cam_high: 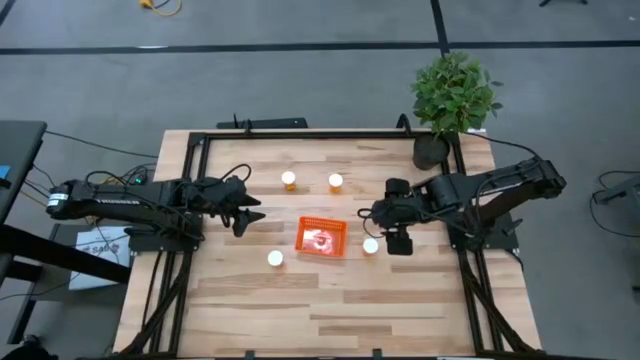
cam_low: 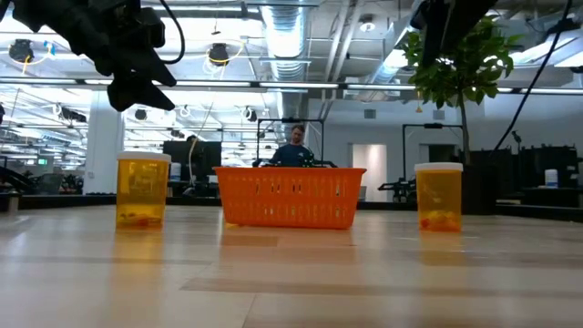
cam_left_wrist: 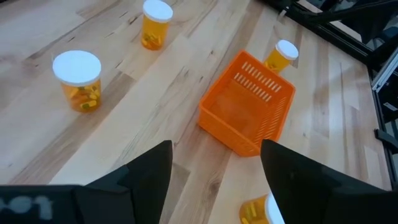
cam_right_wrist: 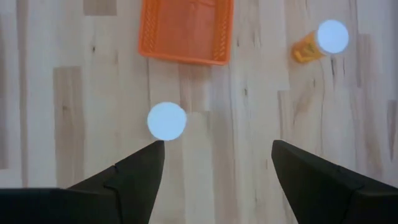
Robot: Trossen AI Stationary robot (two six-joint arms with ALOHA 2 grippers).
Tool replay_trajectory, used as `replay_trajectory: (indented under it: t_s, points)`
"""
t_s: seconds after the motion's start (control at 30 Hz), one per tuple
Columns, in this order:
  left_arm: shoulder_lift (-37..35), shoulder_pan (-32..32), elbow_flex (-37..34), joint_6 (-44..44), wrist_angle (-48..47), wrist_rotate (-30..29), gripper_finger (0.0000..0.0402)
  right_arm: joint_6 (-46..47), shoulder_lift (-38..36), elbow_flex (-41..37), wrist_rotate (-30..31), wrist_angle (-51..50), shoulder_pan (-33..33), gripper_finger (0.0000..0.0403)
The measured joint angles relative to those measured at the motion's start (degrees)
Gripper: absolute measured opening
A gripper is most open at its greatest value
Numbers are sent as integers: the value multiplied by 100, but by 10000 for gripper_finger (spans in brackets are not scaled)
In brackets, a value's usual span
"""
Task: Pick and place pill bottles into a basket
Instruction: Put the orange pill bottle into the orange bin
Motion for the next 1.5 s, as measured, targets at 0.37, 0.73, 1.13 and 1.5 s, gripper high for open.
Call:
replay_trajectory:
  t_s: [0.37,0.73,1.13,1.5]
  points:
    - [0,-1,0,83,-2,0,236,-608,681,-9,-292,-43,281,292]
    - [0,0,0,149,-9,0,236,-930,1124,-282,-298,201,155,292]
    - [0,-2,0,149,-29,0,236,-849,1311,-386,-446,642,167,292]
    - [0,0,0,165,-23,-2,236,-435,1311,-785,-758,989,294,292]
